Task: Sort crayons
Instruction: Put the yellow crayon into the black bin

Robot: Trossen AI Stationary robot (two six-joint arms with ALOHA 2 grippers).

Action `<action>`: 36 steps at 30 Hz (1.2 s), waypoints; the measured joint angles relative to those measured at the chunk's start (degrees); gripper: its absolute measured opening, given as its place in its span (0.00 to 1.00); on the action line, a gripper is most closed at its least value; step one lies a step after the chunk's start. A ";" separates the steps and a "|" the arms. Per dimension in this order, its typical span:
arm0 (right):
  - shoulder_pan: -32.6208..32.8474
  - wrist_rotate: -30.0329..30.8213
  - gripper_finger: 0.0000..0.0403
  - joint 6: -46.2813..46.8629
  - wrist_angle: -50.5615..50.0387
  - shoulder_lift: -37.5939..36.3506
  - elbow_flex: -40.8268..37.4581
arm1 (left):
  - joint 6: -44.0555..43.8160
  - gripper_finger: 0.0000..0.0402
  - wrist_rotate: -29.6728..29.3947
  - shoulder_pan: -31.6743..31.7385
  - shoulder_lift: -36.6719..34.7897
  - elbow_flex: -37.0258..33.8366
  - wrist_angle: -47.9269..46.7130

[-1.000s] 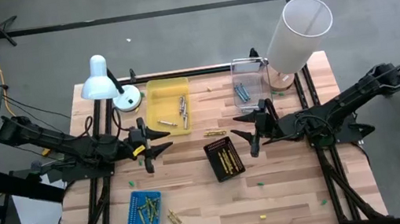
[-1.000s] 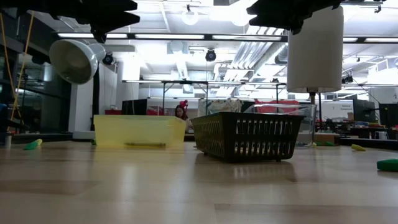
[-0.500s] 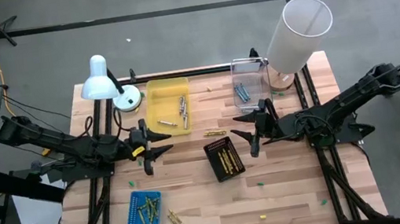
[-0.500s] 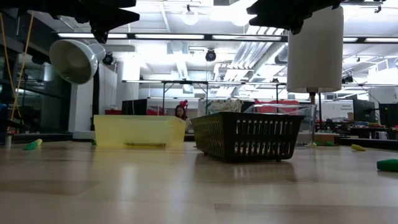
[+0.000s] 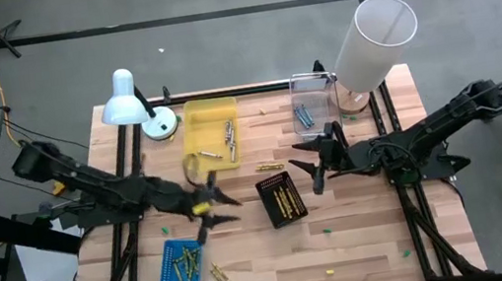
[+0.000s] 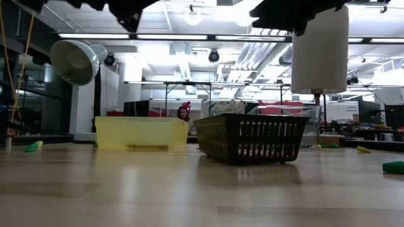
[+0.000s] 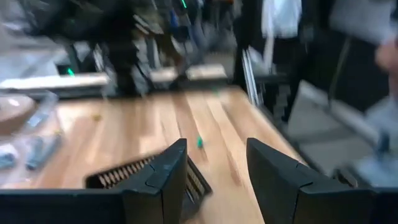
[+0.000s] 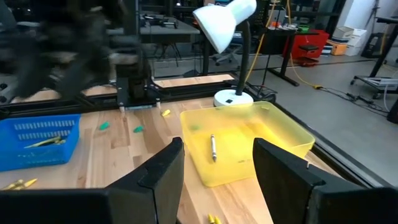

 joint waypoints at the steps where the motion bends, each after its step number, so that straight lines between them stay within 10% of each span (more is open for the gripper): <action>1: -0.12 0.03 0.46 0.01 -0.01 0.00 0.01 | 0.92 0.38 0.01 -0.90 1.82 2.39 -3.63; 13: -0.36 0.03 0.46 1.17 -1.40 0.00 0.02 | 4.99 0.38 -0.32 -15.41 22.03 30.21 -49.63; 36: -0.36 -2.03 0.46 4.07 -1.44 0.00 0.02 | 8.22 0.38 -0.14 -21.92 41.60 38.21 -53.67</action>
